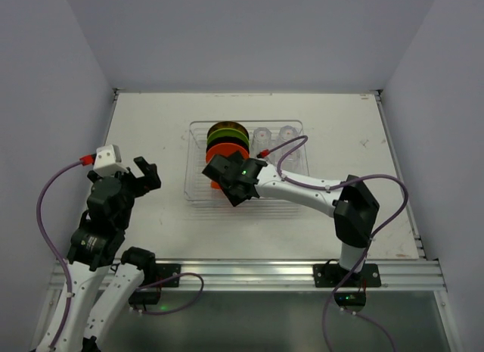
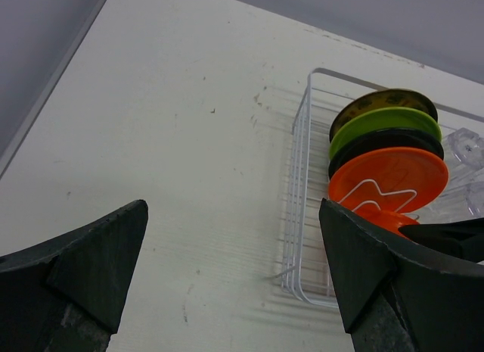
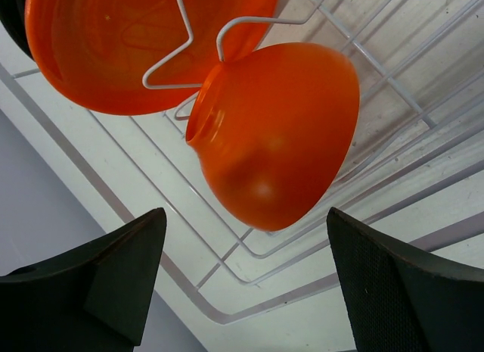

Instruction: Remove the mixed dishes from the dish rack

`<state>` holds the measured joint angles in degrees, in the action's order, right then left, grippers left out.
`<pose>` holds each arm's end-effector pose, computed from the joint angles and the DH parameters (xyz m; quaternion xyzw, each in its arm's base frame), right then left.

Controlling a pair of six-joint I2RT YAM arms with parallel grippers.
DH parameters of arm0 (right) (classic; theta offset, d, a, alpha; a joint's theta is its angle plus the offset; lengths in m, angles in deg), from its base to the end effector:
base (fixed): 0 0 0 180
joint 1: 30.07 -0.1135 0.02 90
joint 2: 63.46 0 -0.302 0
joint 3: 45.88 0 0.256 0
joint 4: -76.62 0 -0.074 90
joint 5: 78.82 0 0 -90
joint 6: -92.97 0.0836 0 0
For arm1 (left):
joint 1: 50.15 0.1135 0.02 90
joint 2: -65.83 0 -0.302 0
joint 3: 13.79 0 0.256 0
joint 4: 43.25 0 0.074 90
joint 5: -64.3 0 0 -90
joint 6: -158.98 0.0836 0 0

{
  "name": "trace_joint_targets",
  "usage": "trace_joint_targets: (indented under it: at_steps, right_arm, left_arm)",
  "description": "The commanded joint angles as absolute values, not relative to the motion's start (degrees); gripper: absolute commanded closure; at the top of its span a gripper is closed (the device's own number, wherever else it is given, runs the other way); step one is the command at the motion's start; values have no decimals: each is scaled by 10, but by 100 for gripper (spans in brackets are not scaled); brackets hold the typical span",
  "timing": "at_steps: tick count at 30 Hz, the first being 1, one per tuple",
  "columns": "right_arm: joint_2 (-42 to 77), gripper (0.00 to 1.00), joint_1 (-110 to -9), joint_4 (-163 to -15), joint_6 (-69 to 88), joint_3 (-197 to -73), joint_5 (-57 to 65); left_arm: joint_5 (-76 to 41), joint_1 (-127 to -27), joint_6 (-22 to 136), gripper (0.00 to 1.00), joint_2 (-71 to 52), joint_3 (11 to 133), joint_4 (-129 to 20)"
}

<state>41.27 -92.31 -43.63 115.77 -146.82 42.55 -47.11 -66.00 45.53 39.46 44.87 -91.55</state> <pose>0.2327 0.3487 0.2585 0.4562 0.8210 0.2087 0.2725 0.1159 -0.0012 0.3425 -0.1635 0.7757 -0.0591 0.6067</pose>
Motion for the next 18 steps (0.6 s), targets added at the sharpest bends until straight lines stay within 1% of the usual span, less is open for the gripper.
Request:
trace_joint_targets:
  at_steps: [1, 3, 7, 14, 18]
  right_arm:
    - [421, 12, -926, -428, 1529, -1489, 453]
    - [428, 12, -926, -422, 1546, -1496, 456]
    - [433, 12, -926, -439, 1580, -1472, 472]
    - [432, 12, -926, -572, 1547, -1417, 506]
    - [437, 12, -926, -579, 1538, -1417, 505]
  left_arm:
    - [-472, -658, 452, 0, 405, 444, -887]
    - [-473, -658, 452, 0, 409, 443, -888]
    - [-469, -660, 452, 0, 414, 442, -886]
    - [-460, -664, 454, 0, 412, 442, -884]
    - [-460, -665, 455, 0, 414, 441, -883]
